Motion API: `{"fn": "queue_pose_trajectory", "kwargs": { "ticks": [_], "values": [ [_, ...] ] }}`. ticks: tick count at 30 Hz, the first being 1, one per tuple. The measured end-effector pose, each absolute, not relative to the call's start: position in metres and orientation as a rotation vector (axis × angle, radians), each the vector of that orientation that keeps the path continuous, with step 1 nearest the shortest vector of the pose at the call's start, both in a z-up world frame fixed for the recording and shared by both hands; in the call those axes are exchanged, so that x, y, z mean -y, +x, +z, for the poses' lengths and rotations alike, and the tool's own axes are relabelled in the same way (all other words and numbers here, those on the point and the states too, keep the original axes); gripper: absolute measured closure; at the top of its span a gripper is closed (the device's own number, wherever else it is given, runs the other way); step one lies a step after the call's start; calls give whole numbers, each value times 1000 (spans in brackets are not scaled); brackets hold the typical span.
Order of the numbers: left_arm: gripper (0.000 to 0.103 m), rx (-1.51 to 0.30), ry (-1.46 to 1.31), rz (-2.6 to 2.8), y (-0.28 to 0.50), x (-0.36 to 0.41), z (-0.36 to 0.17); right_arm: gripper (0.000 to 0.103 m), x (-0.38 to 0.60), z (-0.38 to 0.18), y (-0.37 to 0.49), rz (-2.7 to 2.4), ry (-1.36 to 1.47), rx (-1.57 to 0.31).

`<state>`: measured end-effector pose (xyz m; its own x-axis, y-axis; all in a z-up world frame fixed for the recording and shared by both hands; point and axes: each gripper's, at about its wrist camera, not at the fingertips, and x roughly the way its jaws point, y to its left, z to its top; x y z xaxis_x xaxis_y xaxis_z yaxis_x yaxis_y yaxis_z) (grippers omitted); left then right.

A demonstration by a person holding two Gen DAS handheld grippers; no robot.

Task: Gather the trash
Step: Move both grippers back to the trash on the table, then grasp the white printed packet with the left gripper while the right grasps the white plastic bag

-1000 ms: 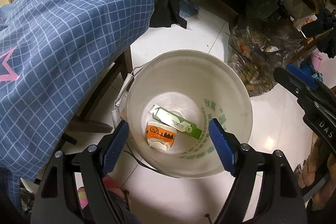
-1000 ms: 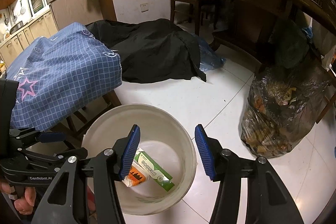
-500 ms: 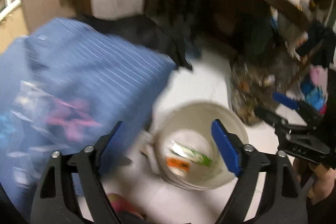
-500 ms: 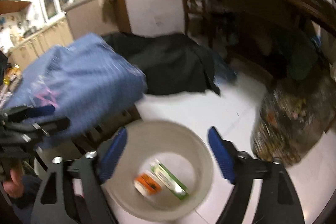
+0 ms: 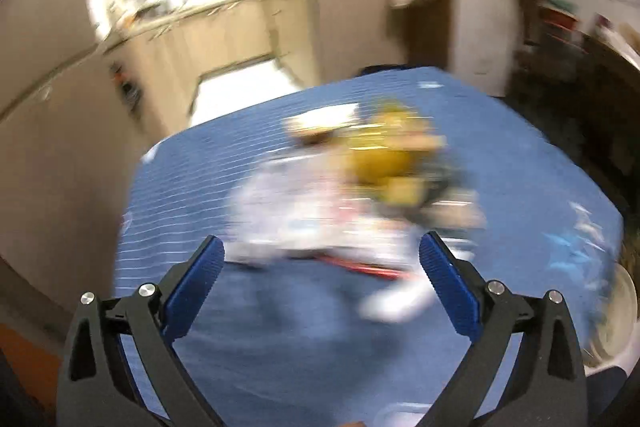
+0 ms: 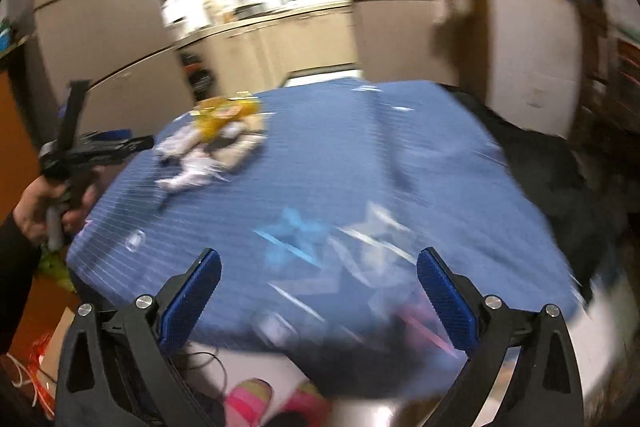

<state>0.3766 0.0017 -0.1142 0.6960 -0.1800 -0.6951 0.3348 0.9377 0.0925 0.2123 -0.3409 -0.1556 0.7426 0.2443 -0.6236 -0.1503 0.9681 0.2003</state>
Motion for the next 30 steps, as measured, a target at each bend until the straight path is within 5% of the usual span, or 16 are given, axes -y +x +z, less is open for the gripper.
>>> {"fn": "queue_pose_trajectory", "kwargs": {
  "ticks": [7,13,23,24,27,30],
  "values": [
    [8,-879,123,-447,470,-44,-141,6,225,-168,307,577,-80,-760],
    [8,-974,176,-590,505,-19,-172,41,163,-170,368,743,-367,-813],
    [12,-969,120,-666,523,-20,-177,46,120,-189,393,841,-624,-920],
    [18,-966,116,-660,523,-23,-178,46,121,-189,395,835,-607,-922],
    [49,-964,99,-606,534,-41,-181,73,116,-190,398,800,-587,-907],
    [59,-976,38,-590,526,-56,-184,80,118,-188,392,749,-570,-882]
  ]
}}
